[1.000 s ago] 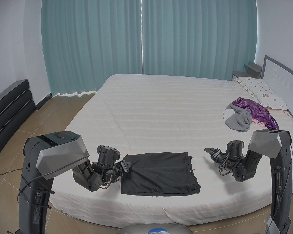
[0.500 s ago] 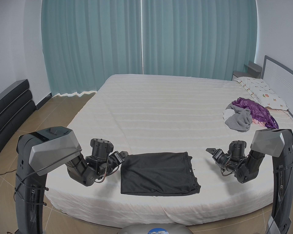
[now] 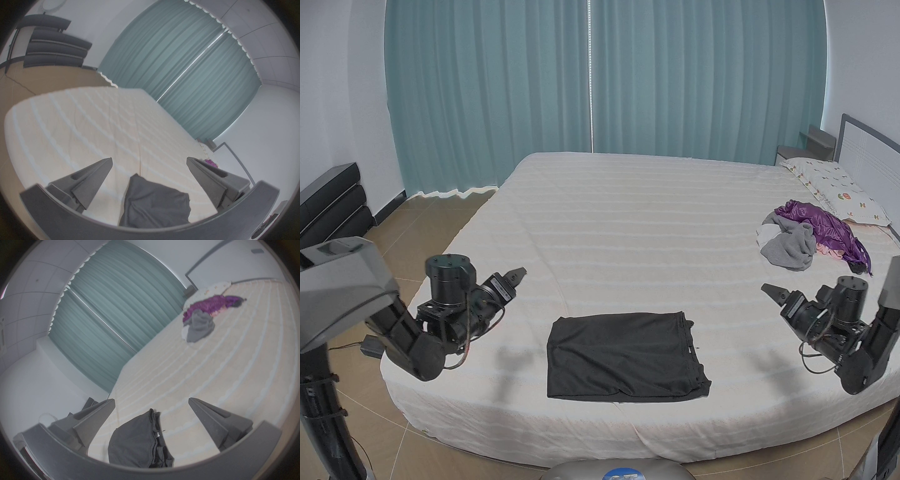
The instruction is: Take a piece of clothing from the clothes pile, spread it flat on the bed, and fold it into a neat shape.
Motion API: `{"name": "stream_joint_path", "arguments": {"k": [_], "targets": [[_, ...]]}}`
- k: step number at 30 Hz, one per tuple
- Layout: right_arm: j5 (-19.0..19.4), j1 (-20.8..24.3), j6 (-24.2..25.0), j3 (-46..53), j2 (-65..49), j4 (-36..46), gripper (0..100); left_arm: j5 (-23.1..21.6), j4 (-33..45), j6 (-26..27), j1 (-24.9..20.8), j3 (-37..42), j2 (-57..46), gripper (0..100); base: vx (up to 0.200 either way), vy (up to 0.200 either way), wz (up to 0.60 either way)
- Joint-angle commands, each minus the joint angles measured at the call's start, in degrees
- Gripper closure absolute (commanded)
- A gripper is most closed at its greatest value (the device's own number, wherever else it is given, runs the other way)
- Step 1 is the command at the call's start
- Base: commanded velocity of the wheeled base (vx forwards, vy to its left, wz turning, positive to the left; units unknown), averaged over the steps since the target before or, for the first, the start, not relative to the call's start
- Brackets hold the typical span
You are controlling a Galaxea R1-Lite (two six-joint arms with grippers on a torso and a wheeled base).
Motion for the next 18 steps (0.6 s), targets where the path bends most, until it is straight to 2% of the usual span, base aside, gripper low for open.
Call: {"name": "stream_joint_path", "arguments": {"k": [1, 2, 4, 7, 8, 10, 13, 15, 17, 18], "targets": [[-0.03, -2.67, -7.2, 17.15, -23.49, -7.64, 0, 3.4, -5.6, 5.92, 1.74, 12.22, -21.62, 0, 0.0, 0.0, 0.0], [-0.03, -2.76, -7.38, 17.41, -23.76, -7.64, 0, 3.49, -5.6, 6.1, 1.74, 12.39, -22.06, 0, 0.0, 0.0, 0.0], [-0.47, -4.08, -10.02, 18.99, -31.14, -6.32, 0, 4.55, -5.6, 8.21, 1.74, 15.73, -29.09, 0, 0.0, 0.0, 0.0], [-1.61, -4.69, -10.37, 18.99, -36.41, -4.39, 0, 5.16, -5.6, 8.83, 1.74, 18.11, -33.39, 0, 0.0, 0.0, 0.0], [-1.87, -5.92, -11.16, 18.99, -43.36, -0.17, 0, 5.51, -5.34, 9.26, 1.74, 20.92, -38.58, 0, 0.0, 0.0, 0.0], [-1.61, -6.01, -11.86, 18.99, -46.43, 2.21, 0, 5.51, -5.07, 9.7, 1.74, 21.97, -40.6, 0, 0.0, 0.0, 0.0], [0.24, -6.01, -15.82, 18.99, -60.93, 18.11, 0, 7.97, -4.9, 14.45, 1.65, 27.33, -49.83, 0, 0.0, 0.0, 0.0], [3.23, -6.01, -17.4, 18.99, -69.72, 27.87, 0, 10.17, -4.81, 17.79, 1.21, 30.32, -54.75, 0, 0.0, 0.0, 0.0], [6.3, -6.01, -19.16, 18.99, -78.16, 36.66, 0, 11.67, -4.64, 20.69, 0.95, 32.78, -59.58, 0, 0.0, 0.0, 0.0], [6.48, -6.01, -19.51, 18.99, -79.39, 37.98, 0, 11.84, -4.55, 21.13, 1.03, 33.05, -60.38, 0, 0.0, 0.0, 0.0]]}}
